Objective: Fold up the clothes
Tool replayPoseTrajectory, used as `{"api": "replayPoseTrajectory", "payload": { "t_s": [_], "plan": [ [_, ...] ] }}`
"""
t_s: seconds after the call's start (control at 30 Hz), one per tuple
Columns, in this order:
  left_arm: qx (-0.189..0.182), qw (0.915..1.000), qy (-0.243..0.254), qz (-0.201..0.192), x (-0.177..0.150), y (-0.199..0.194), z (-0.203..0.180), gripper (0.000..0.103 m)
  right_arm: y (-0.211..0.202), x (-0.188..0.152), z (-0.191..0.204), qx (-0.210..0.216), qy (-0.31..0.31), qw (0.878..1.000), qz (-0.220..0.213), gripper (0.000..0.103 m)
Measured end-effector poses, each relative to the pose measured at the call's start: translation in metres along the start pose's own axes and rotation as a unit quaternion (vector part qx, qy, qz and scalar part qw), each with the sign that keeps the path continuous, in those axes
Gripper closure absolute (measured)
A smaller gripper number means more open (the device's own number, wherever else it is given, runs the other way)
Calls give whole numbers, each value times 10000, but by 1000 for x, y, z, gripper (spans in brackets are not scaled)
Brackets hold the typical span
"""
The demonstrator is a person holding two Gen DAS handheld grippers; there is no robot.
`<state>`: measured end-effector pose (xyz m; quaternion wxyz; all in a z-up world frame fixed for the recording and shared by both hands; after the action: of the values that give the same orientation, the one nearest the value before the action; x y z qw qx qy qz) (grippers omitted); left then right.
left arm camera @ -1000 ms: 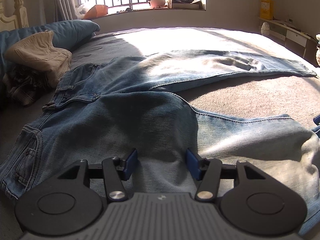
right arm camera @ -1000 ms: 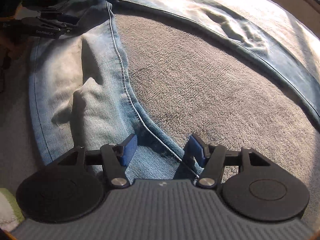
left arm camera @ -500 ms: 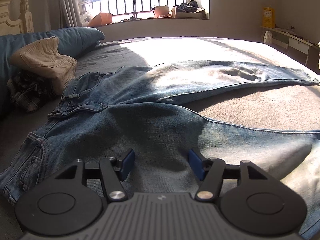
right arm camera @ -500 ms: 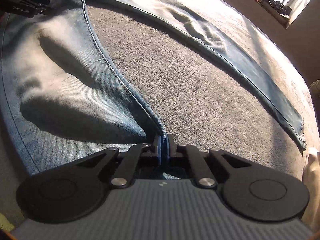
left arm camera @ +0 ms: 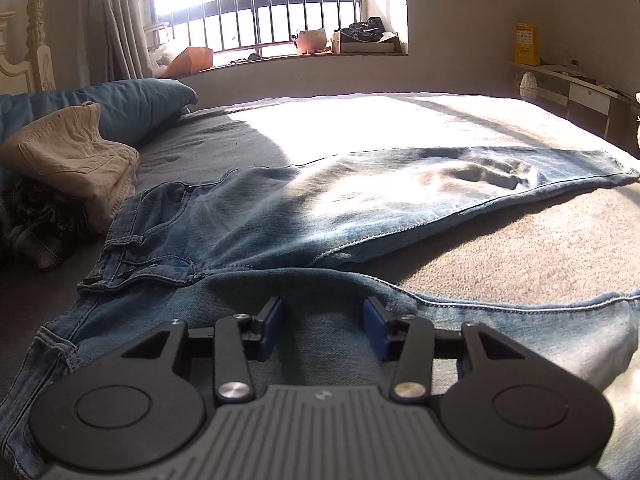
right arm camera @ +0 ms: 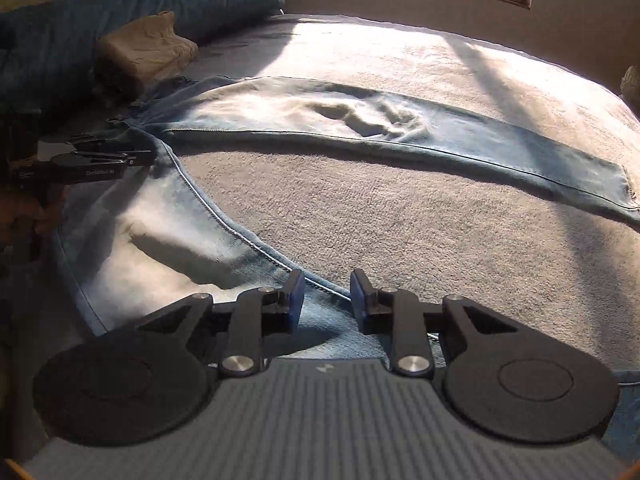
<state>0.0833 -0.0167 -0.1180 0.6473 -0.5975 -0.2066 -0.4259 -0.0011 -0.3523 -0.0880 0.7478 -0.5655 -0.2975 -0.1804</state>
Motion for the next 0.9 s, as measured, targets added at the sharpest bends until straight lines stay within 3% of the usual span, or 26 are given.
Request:
{"api": "replayPoseTrajectory", "payload": {
  "t_s": [0.1, 0.17, 0.27, 0.4, 0.6, 0.73, 0.9],
  "plan": [
    [82, 9999, -26, 59, 1, 12, 0, 58, 17, -13, 13, 195, -82, 9993, 307, 88],
    [124, 9998, -80, 110, 0, 19, 2, 57, 36, -24, 12, 88, -13, 9986, 526, 88],
    [205, 9997, -10, 94, -2, 22, 0, 56, 51, -33, 1, -32, 521, 9971, 558, 90],
    [249, 9996, 36, 95, -2, 23, -2, 55, 34, -28, 9, 263, 401, 9981, 388, 88],
    [299, 9995, 56, 71, -3, 24, -2, 55, 25, -68, 23, 524, 67, 9949, 861, 88],
    [304, 9995, 51, 84, -3, 23, -3, 55, 2, -81, 20, 542, 354, 9929, 1000, 88],
    [311, 9995, 8, 72, 2, 16, -1, 52, -32, -73, -24, 79, 1339, 9905, 318, 88]
  ]
}}
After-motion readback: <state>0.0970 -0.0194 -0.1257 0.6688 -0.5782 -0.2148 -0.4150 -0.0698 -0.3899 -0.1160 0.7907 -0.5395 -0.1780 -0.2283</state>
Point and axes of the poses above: each gripper's, at about its wrist camera, not at the fingertips, and y roughly the way its jaws point, z to its left, x to its top, the point moved 3 cm from there along y, roughly the way its jaws point, and after that the axes turned 8 degrees about y, right-handed, at the moved point
